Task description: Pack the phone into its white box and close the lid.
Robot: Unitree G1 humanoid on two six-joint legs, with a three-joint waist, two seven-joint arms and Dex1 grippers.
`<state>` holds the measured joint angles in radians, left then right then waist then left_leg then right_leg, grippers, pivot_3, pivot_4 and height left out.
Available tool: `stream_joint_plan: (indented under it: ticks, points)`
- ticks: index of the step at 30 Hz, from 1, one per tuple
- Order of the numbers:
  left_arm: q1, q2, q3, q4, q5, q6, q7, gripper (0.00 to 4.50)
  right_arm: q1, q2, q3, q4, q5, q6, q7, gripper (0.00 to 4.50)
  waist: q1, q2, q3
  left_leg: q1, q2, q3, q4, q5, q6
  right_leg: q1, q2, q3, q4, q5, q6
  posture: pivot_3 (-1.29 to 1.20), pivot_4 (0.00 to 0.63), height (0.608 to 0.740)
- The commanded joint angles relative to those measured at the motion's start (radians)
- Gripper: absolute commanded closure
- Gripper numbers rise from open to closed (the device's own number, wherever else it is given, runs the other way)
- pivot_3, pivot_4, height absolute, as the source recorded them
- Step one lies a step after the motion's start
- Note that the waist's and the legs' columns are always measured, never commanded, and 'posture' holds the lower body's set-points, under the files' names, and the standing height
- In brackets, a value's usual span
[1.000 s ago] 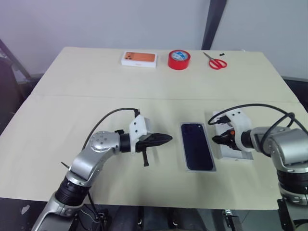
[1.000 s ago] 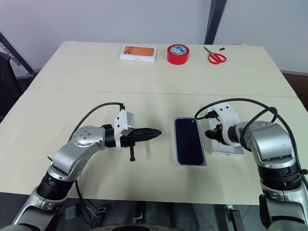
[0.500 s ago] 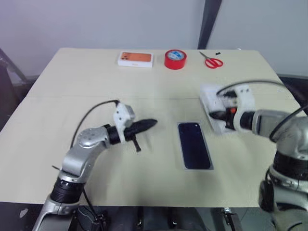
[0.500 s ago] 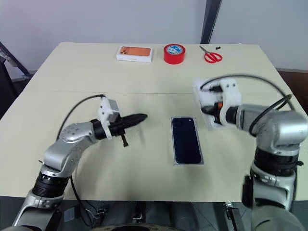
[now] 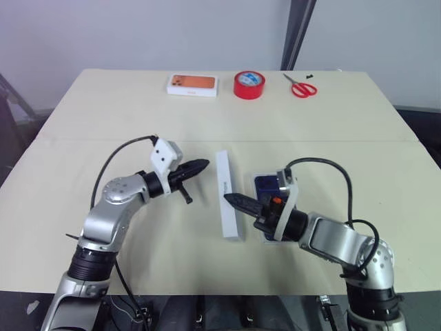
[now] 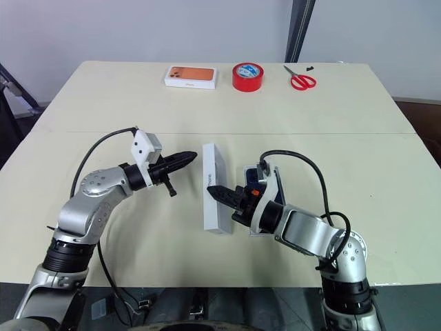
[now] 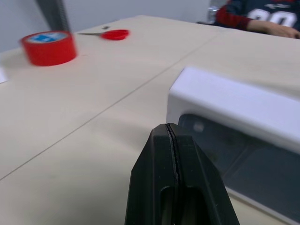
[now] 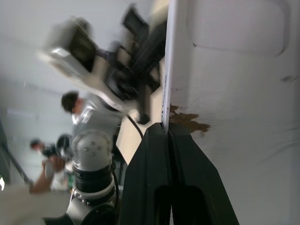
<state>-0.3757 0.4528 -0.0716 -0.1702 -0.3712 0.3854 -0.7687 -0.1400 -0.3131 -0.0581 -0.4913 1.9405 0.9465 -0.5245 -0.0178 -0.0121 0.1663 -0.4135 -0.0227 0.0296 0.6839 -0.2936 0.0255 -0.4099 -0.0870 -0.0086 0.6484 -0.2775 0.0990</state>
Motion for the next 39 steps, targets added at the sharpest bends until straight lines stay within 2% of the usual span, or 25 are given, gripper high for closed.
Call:
stream_joint_plan:
  ticks: [1,4,8,10,15,19,22,26,28,30,34,39]
  points:
    - [0.003,-0.001,-0.045,-0.059,-0.002,0.016,-0.026,4.5,0.035,-0.036,0.01,-0.06,0.032,-0.087,-0.095,4.48,0.002,0.0,0.0,0.001,0.0,0.0,0.0,0.0,0.0,0.001,0.0,0.0,0.0,0.0,0.0,0.0,0.15,0.725]
    - [0.014,0.009,-0.086,-0.077,0.001,0.037,-0.052,4.5,0.005,-0.083,-0.016,-0.048,0.032,-0.098,-0.082,3.59,0.004,0.0,0.0,0.001,0.0,0.0,-0.001,0.0,0.0,0.001,0.0,0.0,-0.001,0.0,0.0,0.0,0.15,0.725]
    - [0.015,0.024,-0.124,-0.093,-0.023,0.09,-0.1,4.5,-0.09,-0.185,-0.076,0.001,0.032,-0.059,-0.006,1.5,0.003,0.0,0.0,0.001,0.001,0.0,-0.001,0.0,0.0,0.001,0.001,0.0,-0.001,0.0,0.0,0.0,0.15,0.725]
    - [0.001,0.023,-0.154,-0.089,-0.019,0.104,-0.122,4.5,-0.149,-0.286,-0.106,0.05,0.032,-0.008,0.056,0.66,0.004,0.001,0.0,0.001,0.001,0.0,-0.001,0.0,0.0,0.001,0.001,0.0,-0.001,0.0,0.0,0.0,0.15,0.725]
    - [-0.063,-0.035,-0.241,-0.053,0.014,0.111,-0.137,4.5,-0.267,-0.558,-0.1,0.183,0.005,0.096,0.139,0.66,0.017,0.001,0.001,0.0,0.0,0.0,0.0,-0.001,0.002,0.002,0.0,0.0,-0.003,0.0,0.0,0.0,0.15,0.725]
    - [-0.112,-0.088,-0.312,-0.005,0.07,0.095,-0.127,4.5,-0.308,-0.651,-0.084,0.223,-0.134,0.137,0.256,0.66,0.022,0.001,0.001,0.0,0.0,0.0,0.0,-0.001,0.002,0.001,0.0,0.0,-0.004,0.0,0.0,0.0,0.15,0.725]
    - [-0.153,-0.149,-0.339,0.056,0.101,0.09,-0.099,4.5,-0.308,-0.711,-0.071,0.218,-0.312,0.16,0.371,1.42,0.024,0.001,0.001,0.0,0.001,0.0,-0.001,-0.001,0.002,0.001,0.001,0.0,-0.003,0.0,0.0,0.0,0.15,0.725]
    - [-0.17,-0.192,-0.325,0.087,0.109,0.087,-0.082,4.5,-0.299,-0.766,-0.045,0.178,-0.509,0.168,0.516,3.5,0.028,0.001,0.001,-0.001,0.001,0.0,0.0,-0.001,0.002,0.0,0.001,0.0,-0.004,0.0,0.0,0.0,0.15,0.725]
    - [-0.169,-0.2,-0.283,0.067,0.082,0.099,-0.072,4.5,-0.286,-0.822,0.001,0.13,-0.659,0.15,0.604,4.45,0.028,0.001,0.001,-0.001,0.001,0.0,0.0,-0.001,0.002,0.0,0.001,0.0,-0.004,0.0,0.0,0.0,0.15,0.725]
    - [-0.166,-0.192,-0.233,0.039,0.054,0.128,-0.058,4.5,-0.264,-0.881,0.055,0.087,-0.82,0.109,0.691,4.45,0.029,0.001,0.001,-0.003,0.001,0.0,0.0,-0.001,0.002,-0.002,0.001,0.0,-0.003,0.0,0.0,0.0,0.15,0.725]
    - [-0.139,-0.102,-0.2,-0.011,0.07,0.168,-0.067,4.5,-0.204,-0.981,0.152,0.029,-1.094,-0.008,0.851,4.45,0.027,0.001,0.001,-0.004,0.001,0.0,0.0,-0.001,0.002,-0.003,0.001,0.0,-0.003,0.0,0.0,0.0,0.15,0.725]
    - [-0.097,0.001,-0.267,-0.054,0.095,0.211,-0.117,4.5,-0.165,-0.991,0.196,-0.024,-1.259,-0.082,0.989,4.45,0.028,0.002,0.001,-0.003,0.001,0.0,0.0,-0.001,0.002,-0.003,0.001,0.0,-0.003,0.0,0.0,0.0,0.15,0.725]
